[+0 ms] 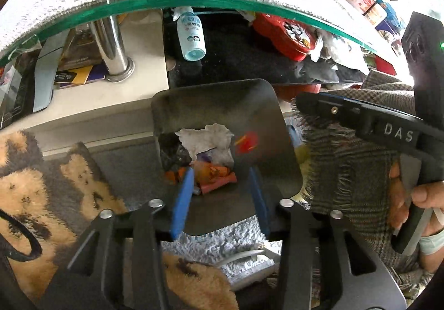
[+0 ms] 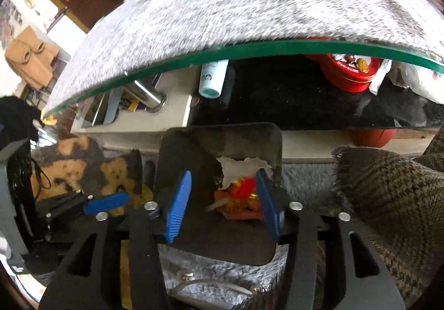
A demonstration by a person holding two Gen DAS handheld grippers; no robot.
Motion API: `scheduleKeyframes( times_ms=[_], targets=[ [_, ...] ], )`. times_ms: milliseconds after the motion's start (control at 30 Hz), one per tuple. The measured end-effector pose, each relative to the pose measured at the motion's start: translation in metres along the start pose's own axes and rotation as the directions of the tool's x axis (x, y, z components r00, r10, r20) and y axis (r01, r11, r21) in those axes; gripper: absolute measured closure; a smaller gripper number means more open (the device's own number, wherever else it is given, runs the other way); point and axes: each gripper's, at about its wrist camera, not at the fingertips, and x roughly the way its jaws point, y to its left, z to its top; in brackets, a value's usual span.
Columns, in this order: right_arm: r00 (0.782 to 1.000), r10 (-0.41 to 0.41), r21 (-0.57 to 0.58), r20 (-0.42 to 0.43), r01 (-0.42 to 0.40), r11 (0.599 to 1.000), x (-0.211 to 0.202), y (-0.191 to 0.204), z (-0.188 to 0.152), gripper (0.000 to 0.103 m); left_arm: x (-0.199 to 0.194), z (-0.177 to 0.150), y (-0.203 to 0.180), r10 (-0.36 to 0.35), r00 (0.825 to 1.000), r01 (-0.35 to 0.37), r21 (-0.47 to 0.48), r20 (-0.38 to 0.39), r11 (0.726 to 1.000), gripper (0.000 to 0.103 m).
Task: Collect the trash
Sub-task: 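Lower both grippers into the bin and release the lantern and tube, then grasp the crumpled white paper with the left gripper while the right grasps clear packaging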
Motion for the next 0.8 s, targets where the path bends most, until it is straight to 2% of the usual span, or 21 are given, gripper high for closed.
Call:
scheduleKeyframes(
  times_ms=[100, 200, 400, 600, 800],
  targets=[
    [1.000, 0.010, 0.020, 0.007, -0.010, 1.000, -0.005, -0.003, 0.006, 0.046, -0.009, 0.005, -0.001, -0.002, 1.000, 0.002, -0.007, 0.015, 1.000, 0.048],
    [1.000, 0.014, 0.016, 0.027, -0.014, 1.000, -0.017, -0.001, 0.015, 0.046, -0.027, 0.014, -0.001, -0.006, 0.999, 0.006, -0.016, 0.048, 1.000, 0.042],
    [0.990, 0.013, -0.032, 0.138, -0.009, 0.999, -0.060, 0.012, 0.054, 0.040, -0.070, 0.044, 0.002, 0.019, 0.989, -0.018, -0.009, 0.147, 1.000, 0.034],
    [0.975, -0.014, -0.062, 0.223, 0.028, 0.998, -0.089, 0.016, 0.103, 0.038, -0.099, 0.086, 0.019, 0.069, 0.973, -0.065, -0.025, 0.218, 0.998, 0.032],
    [0.967, -0.047, -0.095, 0.249, 0.073, 0.993, -0.087, 0.020, 0.148, 0.038, -0.108, 0.132, 0.032, 0.077, 0.966, -0.072, -0.028, 0.246, 0.997, 0.032]
  ],
)
